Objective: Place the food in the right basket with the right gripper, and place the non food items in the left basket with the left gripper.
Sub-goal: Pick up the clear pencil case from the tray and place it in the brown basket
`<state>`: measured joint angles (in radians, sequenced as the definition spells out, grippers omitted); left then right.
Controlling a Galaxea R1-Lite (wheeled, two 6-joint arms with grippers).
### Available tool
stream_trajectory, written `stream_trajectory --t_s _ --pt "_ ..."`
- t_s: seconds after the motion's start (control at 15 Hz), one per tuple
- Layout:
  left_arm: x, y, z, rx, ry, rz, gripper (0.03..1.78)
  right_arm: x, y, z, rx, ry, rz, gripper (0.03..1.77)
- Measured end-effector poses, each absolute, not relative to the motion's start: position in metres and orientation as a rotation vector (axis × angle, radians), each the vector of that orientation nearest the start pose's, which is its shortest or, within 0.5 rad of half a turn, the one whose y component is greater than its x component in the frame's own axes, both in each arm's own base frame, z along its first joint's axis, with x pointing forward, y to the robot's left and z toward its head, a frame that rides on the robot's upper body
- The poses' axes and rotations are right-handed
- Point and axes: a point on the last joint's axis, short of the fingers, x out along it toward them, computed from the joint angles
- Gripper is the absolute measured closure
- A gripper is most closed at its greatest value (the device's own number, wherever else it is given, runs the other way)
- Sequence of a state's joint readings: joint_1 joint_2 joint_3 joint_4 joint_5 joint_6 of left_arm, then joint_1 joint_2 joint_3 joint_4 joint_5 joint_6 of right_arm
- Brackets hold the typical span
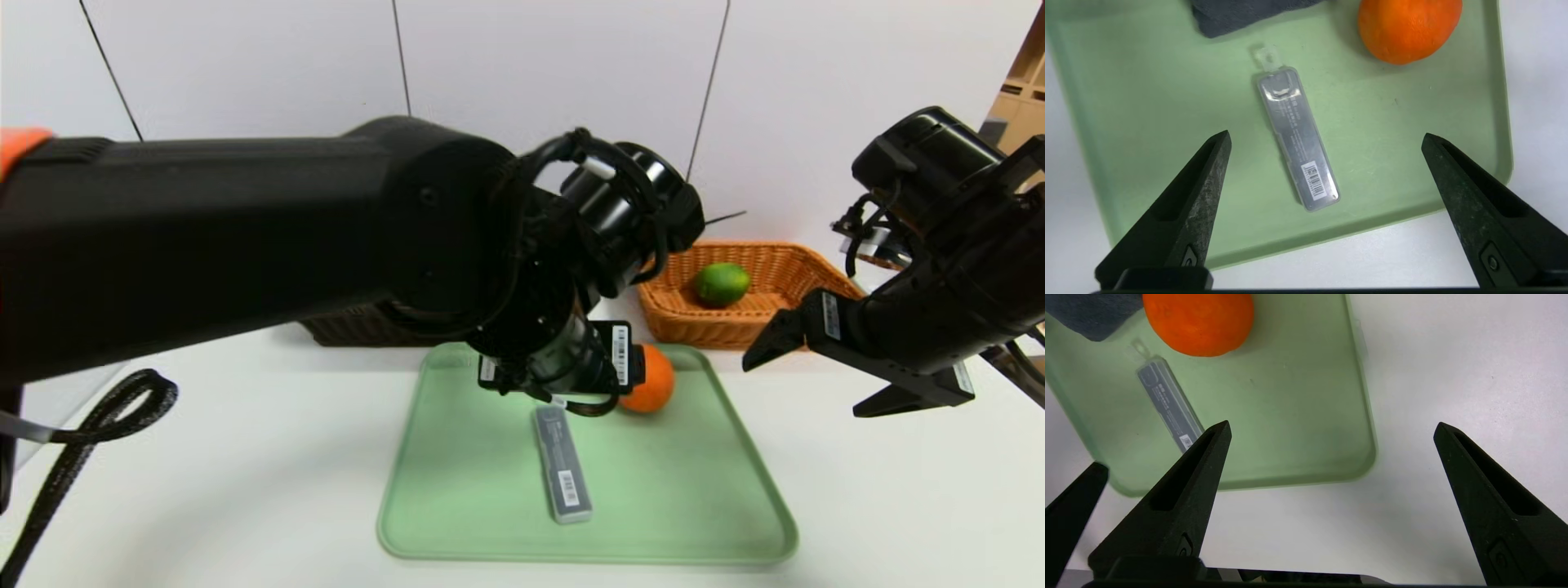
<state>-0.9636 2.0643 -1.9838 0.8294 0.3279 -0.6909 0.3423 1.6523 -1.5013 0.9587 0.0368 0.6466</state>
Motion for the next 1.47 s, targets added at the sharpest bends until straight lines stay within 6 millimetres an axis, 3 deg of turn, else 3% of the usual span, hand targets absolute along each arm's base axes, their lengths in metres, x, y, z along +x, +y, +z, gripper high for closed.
stream_trajectory --t_s 0.2,0.6,1.47 --pt "0.226 -0.329 0.222 -0.023 0.903 -0.282 0.14 0.23 0.08 0.246 0.403 1.188 -0.045 0.09" --pt "0.233 -0.339 0.196 0.029 0.941 -0.247 0.13 0.218 0.073 0.225 0.43 1.126 -0.029 0.09" --pt "0.268 -0.329 0.159 -0.02 1.077 -0.147 0.12 0.216 0.073 0.221 0.431 1.146 -0.017 0.09"
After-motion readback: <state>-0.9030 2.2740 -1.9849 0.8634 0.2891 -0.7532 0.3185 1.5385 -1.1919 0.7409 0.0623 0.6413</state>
